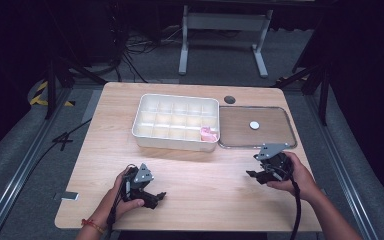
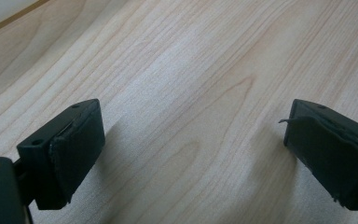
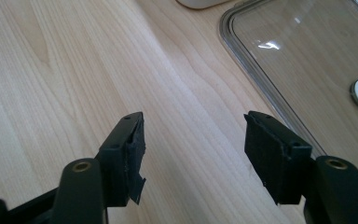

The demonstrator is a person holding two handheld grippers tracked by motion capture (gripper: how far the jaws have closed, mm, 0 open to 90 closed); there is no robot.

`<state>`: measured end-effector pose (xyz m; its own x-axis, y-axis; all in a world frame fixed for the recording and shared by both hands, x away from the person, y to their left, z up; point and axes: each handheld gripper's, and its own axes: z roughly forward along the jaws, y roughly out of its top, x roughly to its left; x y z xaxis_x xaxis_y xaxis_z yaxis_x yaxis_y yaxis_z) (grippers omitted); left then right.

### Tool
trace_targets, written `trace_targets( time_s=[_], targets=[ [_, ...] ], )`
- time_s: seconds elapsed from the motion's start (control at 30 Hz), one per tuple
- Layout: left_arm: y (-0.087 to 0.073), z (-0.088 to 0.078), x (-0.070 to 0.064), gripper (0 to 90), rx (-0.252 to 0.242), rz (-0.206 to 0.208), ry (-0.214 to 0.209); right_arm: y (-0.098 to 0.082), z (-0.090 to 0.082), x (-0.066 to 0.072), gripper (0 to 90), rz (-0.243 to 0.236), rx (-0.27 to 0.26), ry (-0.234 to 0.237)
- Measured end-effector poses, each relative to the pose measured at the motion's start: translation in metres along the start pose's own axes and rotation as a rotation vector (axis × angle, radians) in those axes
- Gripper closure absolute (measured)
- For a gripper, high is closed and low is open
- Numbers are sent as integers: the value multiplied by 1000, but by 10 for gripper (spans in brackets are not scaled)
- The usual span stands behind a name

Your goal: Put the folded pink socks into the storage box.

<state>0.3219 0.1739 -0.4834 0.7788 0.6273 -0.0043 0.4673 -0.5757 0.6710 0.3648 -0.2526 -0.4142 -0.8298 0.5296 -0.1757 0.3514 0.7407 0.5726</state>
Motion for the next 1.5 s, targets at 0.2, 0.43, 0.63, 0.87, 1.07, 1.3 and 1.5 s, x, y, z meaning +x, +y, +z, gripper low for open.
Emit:
trace_targets(
  time_s=[0.2,0.43,0.63,0.87,1.07,1.3,1.5],
  targets=[
    [0,0,0,53,1,6,0,-17,-1,2,373,3,0,-11],
    [0,0,0,53,0,5,-1,-34,-2,4,362,1,-11,-28],
    [0,0,0,53,0,2,0,-47,-6,5,357,22,-25,-23],
    [0,0,0,53,0,6,-1,-64,-12,4,351,49,-53,-21],
    [0,0,0,53,0,6,0,-79,-15,2,345,85,-78,-9],
    [0,0,0,53,0,3,0,-98,-18,0,342,135,-89,-9],
    [0,0,0,53,1,7,0,-112,-19,-2,336,178,-108,-6]
  ],
)
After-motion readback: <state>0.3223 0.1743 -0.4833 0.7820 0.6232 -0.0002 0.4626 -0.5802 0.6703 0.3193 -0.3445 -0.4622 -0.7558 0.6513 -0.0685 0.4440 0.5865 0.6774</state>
